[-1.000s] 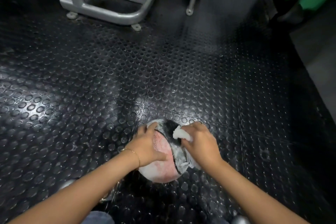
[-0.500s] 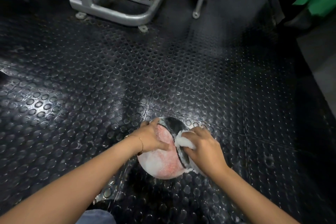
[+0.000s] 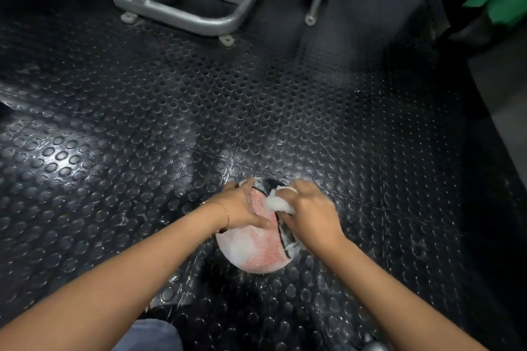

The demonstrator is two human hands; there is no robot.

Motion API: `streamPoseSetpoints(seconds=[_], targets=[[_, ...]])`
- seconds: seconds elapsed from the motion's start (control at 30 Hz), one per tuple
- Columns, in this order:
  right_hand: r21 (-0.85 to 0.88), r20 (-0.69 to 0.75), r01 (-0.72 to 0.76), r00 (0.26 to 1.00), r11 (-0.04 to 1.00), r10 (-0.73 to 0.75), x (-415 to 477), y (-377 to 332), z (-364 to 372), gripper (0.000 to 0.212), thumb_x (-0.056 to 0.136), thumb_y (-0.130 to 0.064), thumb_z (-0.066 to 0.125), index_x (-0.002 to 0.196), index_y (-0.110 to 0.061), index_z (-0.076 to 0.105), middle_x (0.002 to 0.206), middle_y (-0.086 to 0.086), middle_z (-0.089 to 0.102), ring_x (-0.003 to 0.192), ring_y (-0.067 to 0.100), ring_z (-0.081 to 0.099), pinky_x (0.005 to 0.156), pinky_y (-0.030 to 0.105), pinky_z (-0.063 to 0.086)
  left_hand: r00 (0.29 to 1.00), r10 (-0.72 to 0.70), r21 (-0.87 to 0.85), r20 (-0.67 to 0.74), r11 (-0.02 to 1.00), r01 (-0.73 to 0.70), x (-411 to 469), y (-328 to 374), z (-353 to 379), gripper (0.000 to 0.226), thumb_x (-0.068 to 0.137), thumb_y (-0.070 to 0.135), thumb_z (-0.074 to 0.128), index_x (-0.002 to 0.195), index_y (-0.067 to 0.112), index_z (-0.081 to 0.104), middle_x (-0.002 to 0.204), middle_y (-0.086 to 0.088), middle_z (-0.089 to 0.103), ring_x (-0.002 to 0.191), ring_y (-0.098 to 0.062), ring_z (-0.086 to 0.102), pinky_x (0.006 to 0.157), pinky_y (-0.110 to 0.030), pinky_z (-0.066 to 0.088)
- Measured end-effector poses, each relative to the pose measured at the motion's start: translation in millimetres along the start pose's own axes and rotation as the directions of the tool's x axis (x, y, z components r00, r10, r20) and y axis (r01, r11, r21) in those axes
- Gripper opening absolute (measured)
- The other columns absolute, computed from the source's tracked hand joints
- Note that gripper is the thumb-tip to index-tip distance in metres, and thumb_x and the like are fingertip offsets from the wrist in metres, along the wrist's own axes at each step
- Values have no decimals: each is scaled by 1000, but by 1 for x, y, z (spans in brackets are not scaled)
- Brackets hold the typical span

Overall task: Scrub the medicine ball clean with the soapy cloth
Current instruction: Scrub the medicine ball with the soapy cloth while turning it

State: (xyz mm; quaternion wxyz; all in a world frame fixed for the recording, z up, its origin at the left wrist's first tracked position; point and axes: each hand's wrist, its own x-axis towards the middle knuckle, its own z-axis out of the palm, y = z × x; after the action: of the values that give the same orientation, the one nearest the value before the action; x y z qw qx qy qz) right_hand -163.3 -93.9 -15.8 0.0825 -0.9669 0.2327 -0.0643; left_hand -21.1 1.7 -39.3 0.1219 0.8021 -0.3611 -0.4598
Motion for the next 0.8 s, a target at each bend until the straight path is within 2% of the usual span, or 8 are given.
streamPoseSetpoints(seconds=[0.1, 0.2, 0.37, 0.53, 0.63, 0.73, 0.8], targets=[[0, -19, 65, 998, 998, -65, -15, 2, 3, 33, 50, -20, 86, 79, -23, 70, 75, -3, 62, 67, 15, 59, 50, 21, 45, 1000, 0, -13, 9, 1000, 1, 4, -2, -4, 117, 64, 56, 76, 150, 34, -1, 158, -6, 1, 142, -28, 20, 111, -37, 32], [28, -13, 107, 994, 994, -106, -30, 6, 3, 32, 50, -19, 86, 77, -22, 69, 74, -4, 63, 65, 12, 58, 51, 21, 49, 1000, -3, -19, 25, 1000, 4, 4, -2, -5, 118, 65, 57, 75, 150, 34, -3, 158, -6, -2, 143, -28, 16, 112, -38, 29], [-12, -22, 77, 997, 997, -77, -2, 4, 4, 30, 52, -22, 84, 79, -23, 69, 73, -3, 60, 63, 14, 57, 48, 20, 40, 1000, 2, 6, 27, 1000, -2, 5, -2, -7, 115, 69, 54, 75, 150, 31, -3, 158, -7, 2, 142, -28, 19, 112, -36, 29], [22, -27, 157, 987, 987, -156, -28, 4, 5, 25, 54, -23, 80, 75, -23, 67, 76, -3, 63, 66, 12, 59, 57, 21, 50, 998, 31, -12, 50, 999, -30, 1, -4, -9, 114, 69, 52, 75, 150, 30, -2, 158, -7, 1, 143, -28, 17, 115, -35, 24], [20, -11, 151, 989, 988, -151, -15, 7, 2, 20, 57, -26, 77, 75, -22, 68, 71, -4, 61, 61, 12, 57, 50, 19, 45, 998, 41, 25, 44, 999, -42, 0, -4, -3, 116, 67, 53, 76, 150, 32, -3, 158, -5, -8, 143, -27, 16, 115, -37, 24], [-25, -6, 82, 997, 996, -82, -1, 5, 0, 30, 50, -23, 84, 76, -22, 70, 70, -2, 59, 59, 16, 57, 47, 22, 43, 997, 62, 45, 39, 997, -63, -2, -6, 0, 115, 68, 46, 79, 150, 31, -1, 158, -5, -9, 144, -26, 15, 116, -35, 23], [-26, 10, 122, 993, 992, -121, -9, 0, 2, 31, 49, -25, 85, 76, -23, 69, 72, -3, 59, 62, 15, 58, 48, 24, 46, 994, 99, 47, 54, 994, -101, -5, -10, -3, 116, 68, 41, 80, 150, 31, 0, 158, -4, -6, 144, -24, 13, 116, -34, 20]])
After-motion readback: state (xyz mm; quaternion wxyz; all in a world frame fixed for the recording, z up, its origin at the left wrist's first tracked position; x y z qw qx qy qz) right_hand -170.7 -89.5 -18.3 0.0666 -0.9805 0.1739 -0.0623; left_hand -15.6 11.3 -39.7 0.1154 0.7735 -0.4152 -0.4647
